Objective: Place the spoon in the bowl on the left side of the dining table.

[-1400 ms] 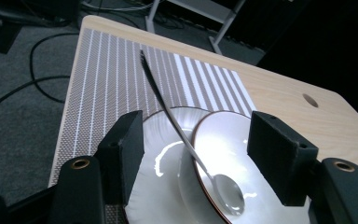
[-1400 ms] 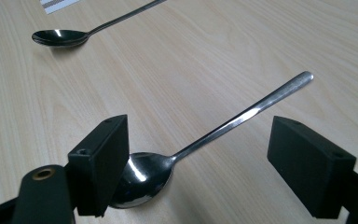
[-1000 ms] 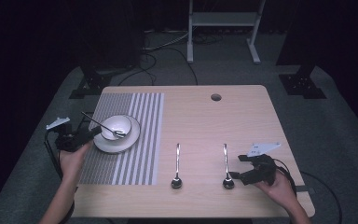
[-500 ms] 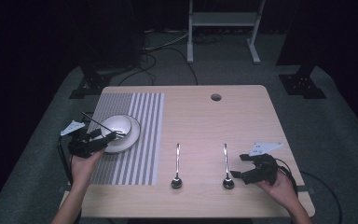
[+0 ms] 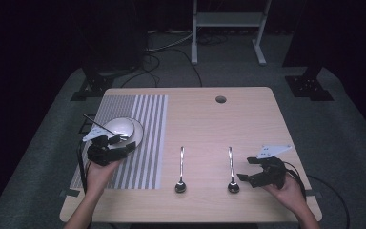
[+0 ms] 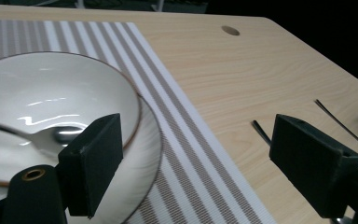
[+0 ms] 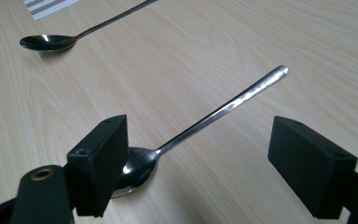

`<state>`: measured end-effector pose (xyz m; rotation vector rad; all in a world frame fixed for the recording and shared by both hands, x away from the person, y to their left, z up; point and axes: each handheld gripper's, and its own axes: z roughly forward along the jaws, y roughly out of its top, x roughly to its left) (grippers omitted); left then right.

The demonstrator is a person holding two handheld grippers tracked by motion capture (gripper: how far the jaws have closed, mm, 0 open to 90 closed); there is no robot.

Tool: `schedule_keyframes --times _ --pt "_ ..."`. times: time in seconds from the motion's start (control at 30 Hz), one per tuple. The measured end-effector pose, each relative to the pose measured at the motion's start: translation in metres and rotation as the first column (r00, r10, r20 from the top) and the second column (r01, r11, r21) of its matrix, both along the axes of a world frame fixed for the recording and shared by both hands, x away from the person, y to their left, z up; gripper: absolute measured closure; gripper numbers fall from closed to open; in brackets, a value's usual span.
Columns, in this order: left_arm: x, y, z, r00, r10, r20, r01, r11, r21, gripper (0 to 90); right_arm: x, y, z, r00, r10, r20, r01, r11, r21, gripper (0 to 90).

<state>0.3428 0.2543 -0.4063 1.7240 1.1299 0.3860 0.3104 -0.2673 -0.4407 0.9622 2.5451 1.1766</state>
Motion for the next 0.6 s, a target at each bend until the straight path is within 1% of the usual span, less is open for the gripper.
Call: schedule_keyframes --times 0.17,0.27,0.4,0.43,0.5,0.53,0.6 --pt "-0.001 -0.019 0.000 0.9991 -0.042 0.006 0.042 0.9991 -0.003 16.3 0.000 -0.001 0.000 1.0000 -0.005 -0.002 0.005 1.000 0.003 19.0" --pt "-0.005 -0.034 -0.001 0.9969 -0.078 0.013 0.077 0.9970 0.008 16.3 0.000 -0.002 -0.001 0.9999 -0.014 -0.001 0.014 1.000 0.000 19.1" --pt "-0.014 -0.057 -0.008 0.9885 -0.151 0.006 0.151 0.9880 0.034 16.3 0.000 -0.003 -0.001 0.9998 -0.021 -0.002 0.021 1.000 -0.004 19.1" --pt "-0.018 -0.065 -0.011 0.9843 -0.177 0.000 0.176 0.9835 0.040 16.3 -0.001 -0.004 -0.001 0.9998 -0.022 -0.001 0.022 1.000 -0.001 19.1" --pt "-0.023 -0.074 -0.017 0.9803 -0.197 0.004 0.197 0.9792 0.048 16.3 -0.001 -0.005 -0.001 0.9995 -0.031 -0.001 0.031 1.000 -0.004 19.0" --pt "-0.026 -0.080 -0.021 0.9758 -0.219 -0.003 0.218 0.9742 0.056 16.3 -0.001 -0.005 -0.001 0.9994 -0.035 0.000 0.035 0.999 -0.007 19.1" --pt "-0.030 -0.087 -0.024 0.9714 -0.237 0.002 0.237 0.9689 0.072 16.3 -0.001 -0.008 -0.001 0.9990 -0.046 0.002 0.046 0.999 -0.003 19.0"
